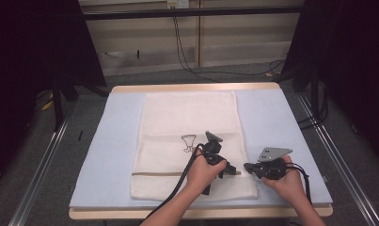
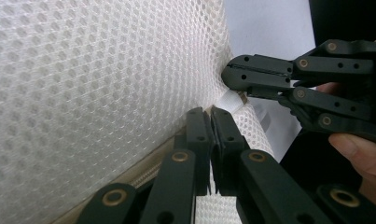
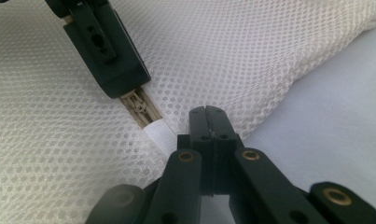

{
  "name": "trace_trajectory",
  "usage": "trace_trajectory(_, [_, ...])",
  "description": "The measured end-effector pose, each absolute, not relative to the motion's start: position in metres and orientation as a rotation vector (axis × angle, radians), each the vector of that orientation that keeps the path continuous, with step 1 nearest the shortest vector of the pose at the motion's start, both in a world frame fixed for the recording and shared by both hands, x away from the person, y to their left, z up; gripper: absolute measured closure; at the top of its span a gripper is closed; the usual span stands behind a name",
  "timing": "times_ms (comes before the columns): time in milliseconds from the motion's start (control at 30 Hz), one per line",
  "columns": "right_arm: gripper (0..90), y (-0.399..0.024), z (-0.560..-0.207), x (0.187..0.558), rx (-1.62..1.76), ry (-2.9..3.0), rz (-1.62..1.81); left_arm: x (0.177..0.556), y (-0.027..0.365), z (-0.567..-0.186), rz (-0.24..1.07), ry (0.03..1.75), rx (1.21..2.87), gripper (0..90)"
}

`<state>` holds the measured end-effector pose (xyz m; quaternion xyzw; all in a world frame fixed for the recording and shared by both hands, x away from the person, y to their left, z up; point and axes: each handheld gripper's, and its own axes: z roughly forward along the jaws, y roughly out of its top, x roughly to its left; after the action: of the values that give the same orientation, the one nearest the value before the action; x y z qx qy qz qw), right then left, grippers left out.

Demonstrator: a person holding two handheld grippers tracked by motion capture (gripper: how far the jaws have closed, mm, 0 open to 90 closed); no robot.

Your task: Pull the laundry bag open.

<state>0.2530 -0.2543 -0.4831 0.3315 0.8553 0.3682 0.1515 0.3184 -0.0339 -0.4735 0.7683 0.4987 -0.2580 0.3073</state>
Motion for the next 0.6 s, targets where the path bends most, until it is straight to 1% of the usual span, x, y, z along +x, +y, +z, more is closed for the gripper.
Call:
trace_trajectory(133, [90.0,-0.254,-0.483,0.253,0.949,2.455,1.051,0.32,-0.029,-0.472,-0.693,1.313,2.025,87.4])
trace_trajectory(200, [90.0,-0.254,-0.483,0.253,0.951,2.457,1.052,0.32,-0.027,-0.47,-0.672,1.322,2.044,87.4])
trace_trajectory(400, [90.0,-0.254,-0.482,0.253,0.954,2.459,1.047,0.32,-0.019,-0.467,-0.663,1.318,2.049,87.4])
trace_trajectory(600, [90.0,-0.252,-0.481,0.254,0.946,2.47,1.031,0.32,-0.012,-0.465,-0.673,1.338,2.028,87.3])
